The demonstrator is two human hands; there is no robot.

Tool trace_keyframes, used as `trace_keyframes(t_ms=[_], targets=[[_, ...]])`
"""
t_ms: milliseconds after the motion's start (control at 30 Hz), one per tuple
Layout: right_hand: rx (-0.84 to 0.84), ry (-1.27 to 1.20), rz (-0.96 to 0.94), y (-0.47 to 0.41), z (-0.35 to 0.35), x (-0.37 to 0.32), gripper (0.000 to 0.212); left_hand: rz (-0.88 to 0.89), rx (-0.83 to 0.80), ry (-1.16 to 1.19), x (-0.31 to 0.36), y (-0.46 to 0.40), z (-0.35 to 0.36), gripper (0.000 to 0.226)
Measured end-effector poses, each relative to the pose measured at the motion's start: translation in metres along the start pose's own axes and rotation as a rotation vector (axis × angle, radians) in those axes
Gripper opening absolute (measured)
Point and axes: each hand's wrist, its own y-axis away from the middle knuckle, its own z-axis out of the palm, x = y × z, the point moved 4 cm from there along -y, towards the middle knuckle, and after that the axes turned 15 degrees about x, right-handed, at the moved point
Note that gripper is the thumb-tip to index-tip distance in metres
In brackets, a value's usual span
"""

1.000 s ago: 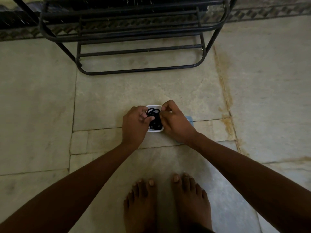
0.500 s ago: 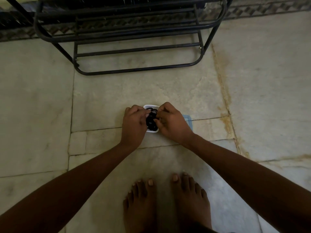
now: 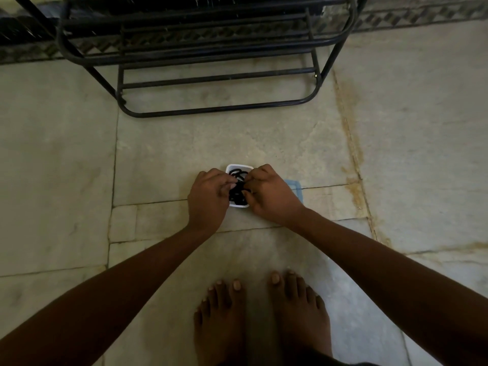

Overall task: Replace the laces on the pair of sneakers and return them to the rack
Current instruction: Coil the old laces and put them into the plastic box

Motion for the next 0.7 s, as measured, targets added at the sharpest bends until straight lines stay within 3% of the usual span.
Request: trace_keyframes(t_ms=[200, 433, 567, 700], targets=[[0.001, 0.021, 0.011, -0.004, -0.008, -0.001, 0.029, -0.185, 0.019, 0.096, -0.003, -0.003, 0.000, 0.031], [-0.023, 0.003, 0.074, -0.005, -0.014, -0.005, 0.008, -0.213, 0.043, 0.138, -0.010, -0.002, 0.001, 0.009], [-0.086, 0.001, 0.153, -0.008, -0.011, -0.004, 0.015, -0.176, 0.040, 0.141, -0.009, 0.000, 0.002, 0.004], [0.034, -0.044, 0.289, -0.012, -0.011, -0.008, 0.025, -0.153, 0.024, 0.147, -0.006, -0.001, 0.002, 0.006]])
